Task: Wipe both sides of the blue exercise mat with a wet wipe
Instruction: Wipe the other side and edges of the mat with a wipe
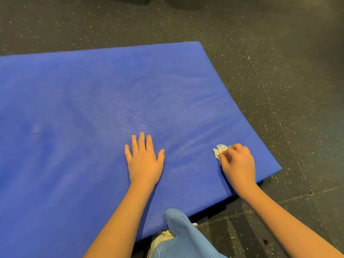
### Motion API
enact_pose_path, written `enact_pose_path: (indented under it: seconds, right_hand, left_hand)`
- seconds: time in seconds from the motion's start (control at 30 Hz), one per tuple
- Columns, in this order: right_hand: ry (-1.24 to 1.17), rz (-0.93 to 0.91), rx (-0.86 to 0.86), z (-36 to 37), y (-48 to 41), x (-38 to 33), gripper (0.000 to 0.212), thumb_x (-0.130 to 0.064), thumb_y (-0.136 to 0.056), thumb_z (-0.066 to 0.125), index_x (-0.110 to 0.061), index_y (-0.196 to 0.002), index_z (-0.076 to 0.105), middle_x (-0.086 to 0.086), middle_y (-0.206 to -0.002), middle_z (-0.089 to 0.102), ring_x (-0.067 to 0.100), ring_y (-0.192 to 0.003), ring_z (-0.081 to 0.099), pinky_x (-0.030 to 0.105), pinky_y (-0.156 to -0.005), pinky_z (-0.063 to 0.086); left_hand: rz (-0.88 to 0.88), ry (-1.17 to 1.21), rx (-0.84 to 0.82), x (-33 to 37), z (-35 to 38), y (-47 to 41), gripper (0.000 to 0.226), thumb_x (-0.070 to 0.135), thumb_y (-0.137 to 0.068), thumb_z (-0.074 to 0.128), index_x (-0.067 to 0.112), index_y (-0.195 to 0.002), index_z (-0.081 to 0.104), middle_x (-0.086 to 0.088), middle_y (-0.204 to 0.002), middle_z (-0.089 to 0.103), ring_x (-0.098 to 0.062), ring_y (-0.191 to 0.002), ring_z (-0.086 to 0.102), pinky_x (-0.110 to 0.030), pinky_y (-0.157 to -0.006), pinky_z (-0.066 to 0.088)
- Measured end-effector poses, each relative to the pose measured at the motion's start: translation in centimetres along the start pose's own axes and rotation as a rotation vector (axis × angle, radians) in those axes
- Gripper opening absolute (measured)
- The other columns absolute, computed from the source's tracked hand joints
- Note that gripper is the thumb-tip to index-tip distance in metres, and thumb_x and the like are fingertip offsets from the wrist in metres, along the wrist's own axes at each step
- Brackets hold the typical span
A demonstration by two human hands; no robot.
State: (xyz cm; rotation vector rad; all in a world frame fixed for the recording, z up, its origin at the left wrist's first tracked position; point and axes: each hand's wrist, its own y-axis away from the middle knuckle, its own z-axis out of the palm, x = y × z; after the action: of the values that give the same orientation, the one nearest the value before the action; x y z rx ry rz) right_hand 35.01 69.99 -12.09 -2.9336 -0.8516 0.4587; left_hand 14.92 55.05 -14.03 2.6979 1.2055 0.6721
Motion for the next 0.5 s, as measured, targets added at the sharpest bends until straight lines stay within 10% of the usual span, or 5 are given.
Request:
enact_pose_path:
  seconds: [0.2, 0.37, 0.5]
  right_hand:
    - [-0.116, -0.467, -0.159, 1.1, 1.1, -4.0, 0.034, -0.028, -0.086, 0.051, -0.008, -0.06, 0.059, 0.006, -0.074, 0.056, 0.025, -0.065, 0.051, 0.032, -0.053, 0.042]
    - [0.031, -0.142, 0.037, 2.7, -4.1, -2.1, 0.028, -0.018, -0.079, 0.062, -0.006, -0.054, 0.059, 0.009, -0.065, 0.049, 0.032, -0.057, 0.049, 0.032, -0.047, 0.033]
    - [-0.075, -0.351, -0.094, 3.5, -2.7, -4.8, 0.028, -0.018, -0.081, 0.062, -0.005, -0.057, 0.056, 0.009, -0.063, 0.049, 0.028, -0.053, 0.047, 0.028, -0.044, 0.037]
  left_hand:
    - [-0.002, -0.004, 0.014, 0.2, 0.2, 0.0, 0.066, 0.048, -0.1, 0.034, 0.013, -0.154, 0.018, -0.006, -0.163, 0.007, -0.026, -0.15, -0.004, -0.048, -0.118, -0.002]
    - [0.003, 0.006, 0.015, 0.2, 0.4, -0.1, 0.066, 0.048, -0.1, 0.034, 0.012, -0.154, 0.018, -0.007, -0.163, 0.008, -0.026, -0.15, -0.004, -0.048, -0.118, -0.003]
    - [-0.003, -0.008, 0.043, 0.2, 0.6, -0.1, 0.07, 0.05, -0.095, 0.024, 0.011, -0.153, 0.023, -0.008, -0.162, 0.013, -0.028, -0.15, 0.001, -0.05, -0.118, 0.0]
